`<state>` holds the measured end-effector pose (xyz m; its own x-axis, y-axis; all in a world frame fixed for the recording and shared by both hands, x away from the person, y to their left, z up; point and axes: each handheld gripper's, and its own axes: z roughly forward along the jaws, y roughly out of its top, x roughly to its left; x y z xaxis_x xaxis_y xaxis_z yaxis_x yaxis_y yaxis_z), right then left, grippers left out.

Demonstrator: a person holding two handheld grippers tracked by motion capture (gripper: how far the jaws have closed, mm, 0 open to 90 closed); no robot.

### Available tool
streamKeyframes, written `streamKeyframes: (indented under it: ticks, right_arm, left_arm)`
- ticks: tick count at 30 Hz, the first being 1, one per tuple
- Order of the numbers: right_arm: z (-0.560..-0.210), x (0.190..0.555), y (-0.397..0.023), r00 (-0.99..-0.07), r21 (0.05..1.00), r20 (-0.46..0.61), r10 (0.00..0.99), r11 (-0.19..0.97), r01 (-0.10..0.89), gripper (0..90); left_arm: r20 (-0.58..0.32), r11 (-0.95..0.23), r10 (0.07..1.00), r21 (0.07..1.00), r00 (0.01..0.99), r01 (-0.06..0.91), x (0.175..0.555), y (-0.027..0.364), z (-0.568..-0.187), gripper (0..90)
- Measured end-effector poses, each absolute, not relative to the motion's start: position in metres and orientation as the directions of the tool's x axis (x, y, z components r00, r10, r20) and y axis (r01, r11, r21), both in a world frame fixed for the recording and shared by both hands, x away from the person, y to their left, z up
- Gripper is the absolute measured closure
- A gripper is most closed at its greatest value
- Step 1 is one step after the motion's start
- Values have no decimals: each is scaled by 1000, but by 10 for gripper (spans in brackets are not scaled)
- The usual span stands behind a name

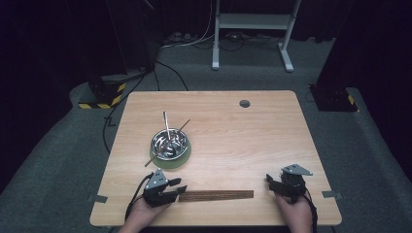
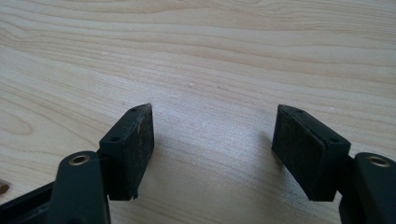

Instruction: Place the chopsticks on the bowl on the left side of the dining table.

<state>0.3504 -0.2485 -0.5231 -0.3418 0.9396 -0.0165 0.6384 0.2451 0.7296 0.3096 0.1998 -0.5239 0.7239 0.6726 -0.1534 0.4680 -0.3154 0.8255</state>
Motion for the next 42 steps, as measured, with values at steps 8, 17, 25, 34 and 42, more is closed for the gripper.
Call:
streamKeyframes:
  ticks: [8,17,25,34,42]
  right_arm:
    - [-522,350,-249,-350,724,-13,937,250,643,292]
    - [-522,350,-249,-351,724,-14,936,252,643,293]
    - [-522,350,-249,-351,723,-13,936,251,643,293]
    - [-523,350,-249,-352,724,-15,936,253,642,293]
    - [-523,350,-249,-352,724,-15,936,253,642,293]
  left_arm:
    - [-132,-358,673,803,727,477,310,194,-526,556]
    - [-123,-372,677,793,725,482,311,192,-526,576]
    - [-103,-395,676,786,730,476,311,191,-526,606]
    - [-94,-364,727,787,680,498,311,192,-526,623]
    - [-65,-401,720,773,691,491,311,189,-526,670]
